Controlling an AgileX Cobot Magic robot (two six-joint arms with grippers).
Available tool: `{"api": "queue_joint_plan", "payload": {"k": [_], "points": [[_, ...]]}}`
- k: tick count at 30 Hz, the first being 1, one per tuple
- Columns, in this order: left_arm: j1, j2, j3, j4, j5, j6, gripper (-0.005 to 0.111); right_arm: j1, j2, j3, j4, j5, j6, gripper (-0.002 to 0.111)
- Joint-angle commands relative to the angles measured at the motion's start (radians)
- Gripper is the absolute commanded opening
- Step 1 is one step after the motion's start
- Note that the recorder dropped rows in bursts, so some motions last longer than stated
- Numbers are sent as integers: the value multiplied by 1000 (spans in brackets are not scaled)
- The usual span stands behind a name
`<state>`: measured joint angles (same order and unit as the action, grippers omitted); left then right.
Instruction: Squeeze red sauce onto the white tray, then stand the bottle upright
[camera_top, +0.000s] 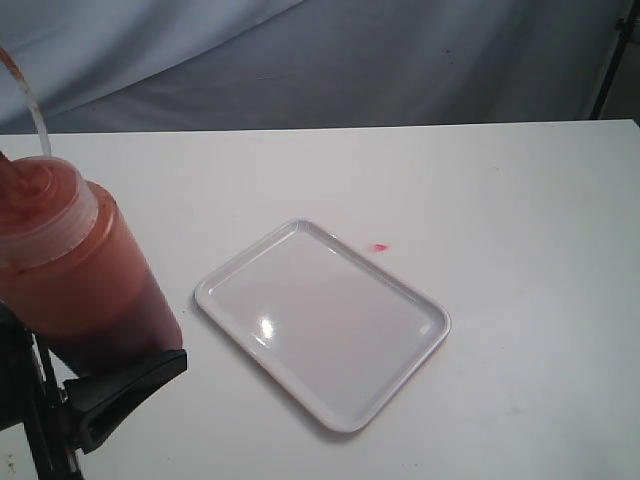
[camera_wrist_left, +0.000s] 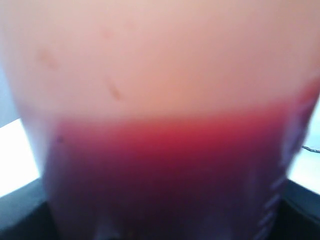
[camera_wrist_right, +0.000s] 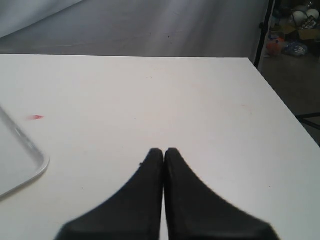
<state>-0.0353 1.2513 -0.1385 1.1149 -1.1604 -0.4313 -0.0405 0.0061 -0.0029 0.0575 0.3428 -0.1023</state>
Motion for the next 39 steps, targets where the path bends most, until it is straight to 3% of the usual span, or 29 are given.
{"api": "queue_joint_plan", "payload": {"k": [1, 5, 11, 14, 17, 30, 39], "points": [[-5, -7, 0, -28, -61, -10, 0, 4, -6, 3, 0, -49, 6, 0], [-5, -7, 0, -28, -61, -7, 0, 4, -6, 3, 102, -115, 6, 0], [-5, -7, 0, -28, -61, -9, 0, 4, -6, 3, 466, -343, 6, 0], [-5, -7, 0, -28, -61, -9, 0, 4, -6, 3, 562, -408, 6, 0], [-5, -7, 0, -28, -61, -14, 0, 4, -6, 3, 579, -452, 6, 0], [-5, -7, -1, -28, -61, -42, 0, 21, -6, 3, 603, -343, 38, 0], [-5, -7, -6, -39, -61, -45, 0, 165, -6, 3, 615, -273, 20, 0]]}}
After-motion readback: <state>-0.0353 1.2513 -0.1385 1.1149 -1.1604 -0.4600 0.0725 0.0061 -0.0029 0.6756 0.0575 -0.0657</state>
